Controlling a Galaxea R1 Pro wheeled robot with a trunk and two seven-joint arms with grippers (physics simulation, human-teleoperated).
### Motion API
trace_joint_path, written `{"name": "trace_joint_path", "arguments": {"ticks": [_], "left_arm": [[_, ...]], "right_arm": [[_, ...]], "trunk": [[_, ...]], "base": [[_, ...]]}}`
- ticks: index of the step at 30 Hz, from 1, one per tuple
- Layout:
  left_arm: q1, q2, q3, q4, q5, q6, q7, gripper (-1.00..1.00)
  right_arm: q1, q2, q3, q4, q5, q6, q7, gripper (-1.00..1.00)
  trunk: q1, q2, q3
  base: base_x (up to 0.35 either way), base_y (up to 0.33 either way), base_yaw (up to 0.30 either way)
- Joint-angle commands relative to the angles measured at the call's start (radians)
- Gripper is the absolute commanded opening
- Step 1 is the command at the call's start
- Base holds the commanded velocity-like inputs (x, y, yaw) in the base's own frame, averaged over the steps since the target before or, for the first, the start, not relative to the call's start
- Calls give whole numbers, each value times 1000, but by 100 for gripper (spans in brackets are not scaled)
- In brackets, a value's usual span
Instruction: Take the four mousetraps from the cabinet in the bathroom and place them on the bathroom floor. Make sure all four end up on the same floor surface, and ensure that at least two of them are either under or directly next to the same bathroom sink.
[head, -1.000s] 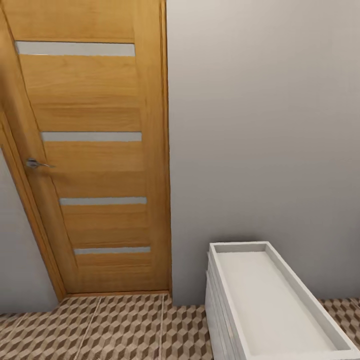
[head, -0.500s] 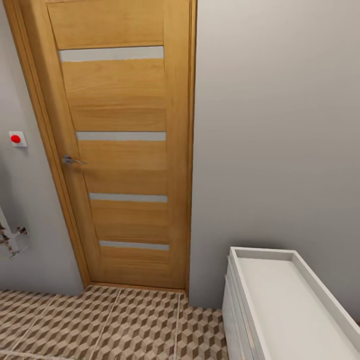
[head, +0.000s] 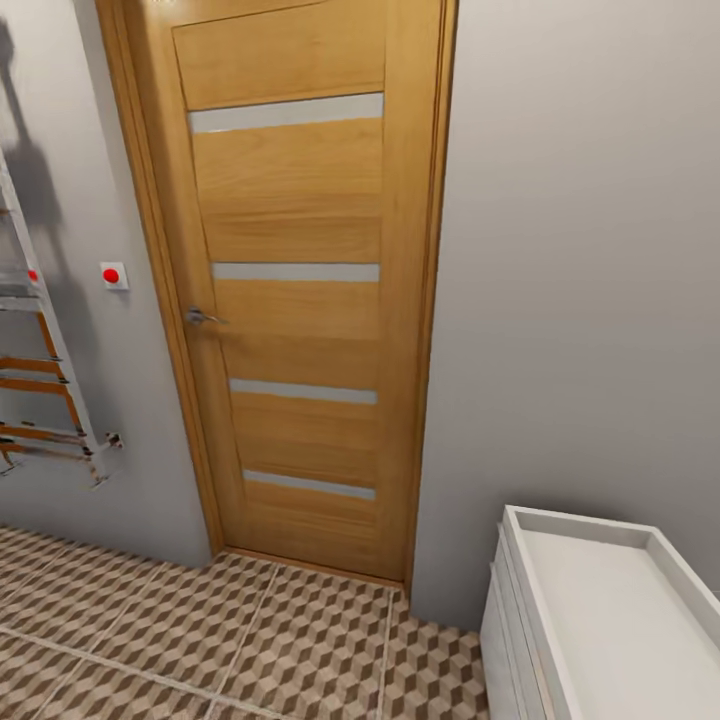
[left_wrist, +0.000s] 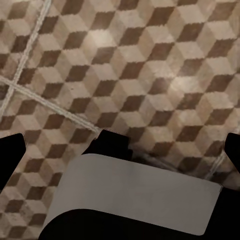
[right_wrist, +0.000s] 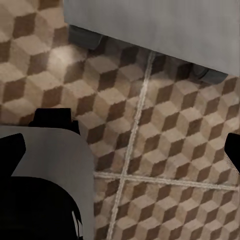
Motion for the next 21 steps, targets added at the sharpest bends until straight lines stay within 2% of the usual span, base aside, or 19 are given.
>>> {"name": "trace_joint_path", "arguments": {"ticks": [1, 21], "left_arm": [[-1, 0, 5, 1, -1, -4, 3, 100], [-1, 1, 5, 1, -1, -4, 3, 100]], "right_arm": [[-1, 0, 4, 3, 5, -4, -4, 100], [-1, 1, 3, 3, 5, -4, -4, 100]], "trunk": [[0, -1, -1], [0, -1, -1]], "base": [[0, 0, 275], [0, 0, 275]]}}
